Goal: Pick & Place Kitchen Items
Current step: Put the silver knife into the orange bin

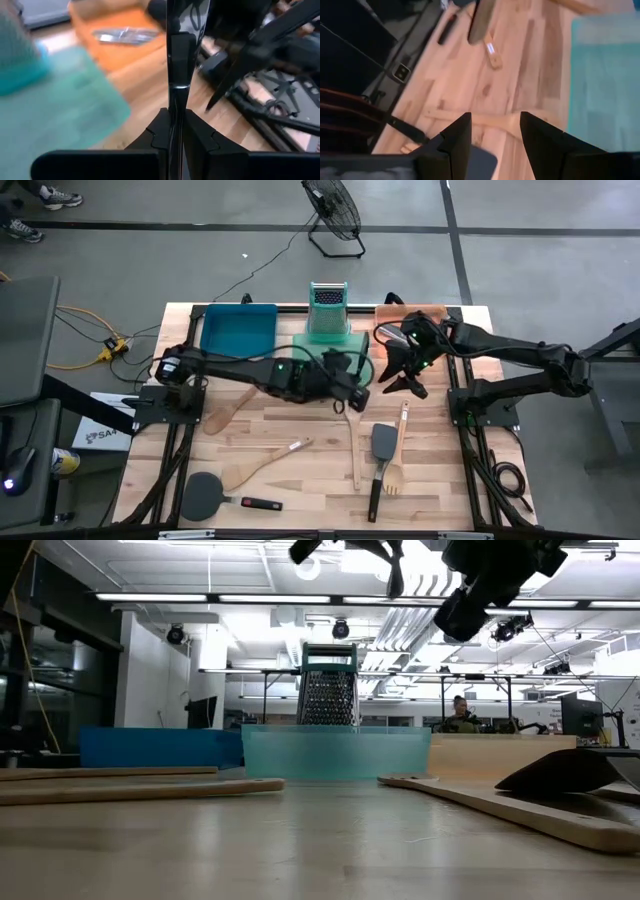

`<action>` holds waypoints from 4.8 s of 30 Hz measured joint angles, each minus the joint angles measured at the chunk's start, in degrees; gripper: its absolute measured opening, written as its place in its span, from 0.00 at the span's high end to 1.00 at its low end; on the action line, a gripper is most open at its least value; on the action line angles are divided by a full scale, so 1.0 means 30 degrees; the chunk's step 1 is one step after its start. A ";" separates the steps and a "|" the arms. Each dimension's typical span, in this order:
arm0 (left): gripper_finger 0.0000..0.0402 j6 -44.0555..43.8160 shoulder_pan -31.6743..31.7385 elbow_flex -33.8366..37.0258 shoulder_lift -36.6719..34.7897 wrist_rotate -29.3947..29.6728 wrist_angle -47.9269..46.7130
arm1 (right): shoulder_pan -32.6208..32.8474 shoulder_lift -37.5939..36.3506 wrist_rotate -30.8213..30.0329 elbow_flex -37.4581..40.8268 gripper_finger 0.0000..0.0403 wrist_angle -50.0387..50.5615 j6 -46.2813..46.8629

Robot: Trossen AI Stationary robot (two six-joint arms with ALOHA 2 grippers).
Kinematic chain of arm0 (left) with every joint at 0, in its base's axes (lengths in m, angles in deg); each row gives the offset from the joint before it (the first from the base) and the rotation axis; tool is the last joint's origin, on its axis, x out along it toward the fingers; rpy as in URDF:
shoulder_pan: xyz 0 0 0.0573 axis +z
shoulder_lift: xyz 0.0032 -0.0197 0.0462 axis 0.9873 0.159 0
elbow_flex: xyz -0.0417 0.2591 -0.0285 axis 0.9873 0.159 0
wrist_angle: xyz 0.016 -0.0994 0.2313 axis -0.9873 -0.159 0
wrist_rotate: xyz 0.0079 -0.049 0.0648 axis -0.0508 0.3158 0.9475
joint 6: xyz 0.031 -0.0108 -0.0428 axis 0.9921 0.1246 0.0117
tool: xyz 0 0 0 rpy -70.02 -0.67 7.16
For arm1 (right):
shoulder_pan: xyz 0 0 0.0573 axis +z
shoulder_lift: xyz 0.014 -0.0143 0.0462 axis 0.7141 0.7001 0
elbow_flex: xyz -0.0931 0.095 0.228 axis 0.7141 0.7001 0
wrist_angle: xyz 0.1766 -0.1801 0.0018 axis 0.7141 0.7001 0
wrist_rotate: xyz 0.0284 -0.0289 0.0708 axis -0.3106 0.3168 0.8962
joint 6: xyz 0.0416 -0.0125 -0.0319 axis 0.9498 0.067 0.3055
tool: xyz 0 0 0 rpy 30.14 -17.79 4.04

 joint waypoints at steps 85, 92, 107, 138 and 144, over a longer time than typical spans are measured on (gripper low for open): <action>1.00 0.4456 0.0531 -0.0189 -0.0015 -0.0891 0.3985 | 0.2548 0.0204 -0.3304 0.0044 0.99 -0.5287 0.3851; 1.00 0.4355 0.0531 -0.0189 -0.0015 -0.0906 0.3401 | 0.2548 0.0204 -0.6198 0.0044 0.99 -0.2412 0.4725; 1.00 0.4066 0.0537 -0.0189 -0.0015 -0.0879 0.0789 | 0.1505 0.2460 -1.0705 0.0044 0.99 0.1614 0.7361; 1.00 0.6224 0.0798 -0.0181 -0.0015 -0.1304 -0.8553 | 0.4310 0.8744 -1.5060 0.0051 0.99 0.1419 1.8158; 1.00 0.7181 0.0801 -0.0181 -0.0015 -0.1448 -0.8526 | 0.5023 0.9226 -1.5351 0.0051 0.99 0.0737 2.0024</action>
